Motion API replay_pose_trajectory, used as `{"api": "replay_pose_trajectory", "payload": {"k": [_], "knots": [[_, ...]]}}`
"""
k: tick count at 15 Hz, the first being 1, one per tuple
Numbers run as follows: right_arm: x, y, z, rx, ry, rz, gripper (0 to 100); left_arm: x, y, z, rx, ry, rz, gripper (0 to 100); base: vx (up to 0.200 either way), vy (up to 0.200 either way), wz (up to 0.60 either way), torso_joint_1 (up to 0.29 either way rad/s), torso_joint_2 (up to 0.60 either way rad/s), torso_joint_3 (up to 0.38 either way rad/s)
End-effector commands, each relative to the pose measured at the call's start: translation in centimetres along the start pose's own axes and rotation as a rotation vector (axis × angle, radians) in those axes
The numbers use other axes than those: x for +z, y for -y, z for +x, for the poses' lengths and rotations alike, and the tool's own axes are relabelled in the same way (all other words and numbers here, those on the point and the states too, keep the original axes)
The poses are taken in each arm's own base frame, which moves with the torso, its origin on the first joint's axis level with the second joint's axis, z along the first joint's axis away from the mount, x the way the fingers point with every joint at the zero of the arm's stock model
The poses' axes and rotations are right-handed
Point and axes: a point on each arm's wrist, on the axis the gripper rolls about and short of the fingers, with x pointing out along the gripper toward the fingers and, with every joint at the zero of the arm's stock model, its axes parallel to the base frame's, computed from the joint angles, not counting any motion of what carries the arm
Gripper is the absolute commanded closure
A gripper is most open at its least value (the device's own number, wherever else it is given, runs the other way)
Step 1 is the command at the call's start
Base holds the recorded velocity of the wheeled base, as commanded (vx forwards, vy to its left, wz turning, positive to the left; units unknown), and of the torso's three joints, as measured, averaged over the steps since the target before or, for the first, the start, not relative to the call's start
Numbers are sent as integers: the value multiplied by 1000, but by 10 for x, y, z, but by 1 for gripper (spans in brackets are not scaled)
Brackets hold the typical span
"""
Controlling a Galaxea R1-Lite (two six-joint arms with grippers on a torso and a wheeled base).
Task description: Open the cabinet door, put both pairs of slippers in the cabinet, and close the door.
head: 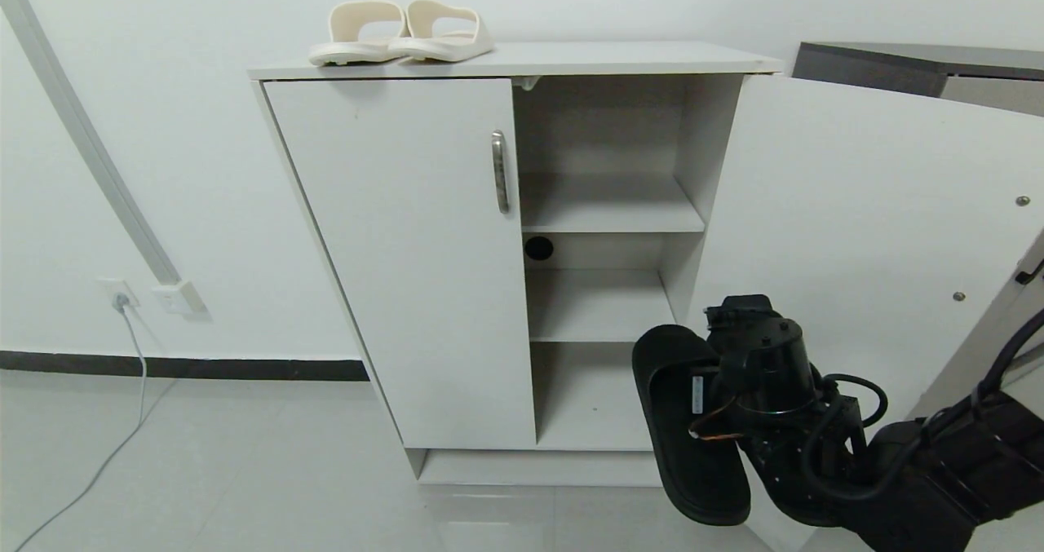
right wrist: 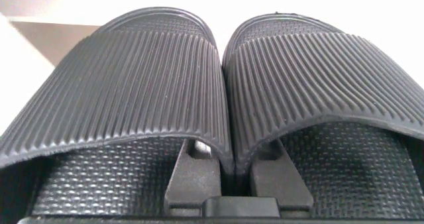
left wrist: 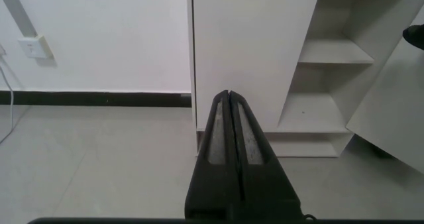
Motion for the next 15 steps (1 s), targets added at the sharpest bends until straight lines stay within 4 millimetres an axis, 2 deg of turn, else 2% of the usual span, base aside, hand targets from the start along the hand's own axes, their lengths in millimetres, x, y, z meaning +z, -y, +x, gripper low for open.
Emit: {"api": "replay_pose_trajectory", "payload": {"k": [1, 3, 6, 10, 15], "knots": [[6, -18, -13, 72, 34, 14, 100, 0, 0, 0, 0, -2, 0, 100, 0, 0, 0, 0, 0, 0], [13, -40, -13, 137, 65, 43, 100, 0, 0, 0, 0, 0, 6, 100, 0, 0, 0, 0, 0, 0], [11, -71, 17, 141, 71, 117, 100, 0, 0, 0, 0, -2, 6, 100, 0, 0, 0, 0, 0, 0], [-8, -81, 53, 120, 23, 119, 100, 0, 0, 0, -1, 0, 6, 100, 0, 0, 0, 0, 0, 0], [-19, -86, 64, 108, 8, 107, 100, 0, 0, 0, -1, -2, 6, 100, 0, 0, 0, 0, 0, 0]]}}
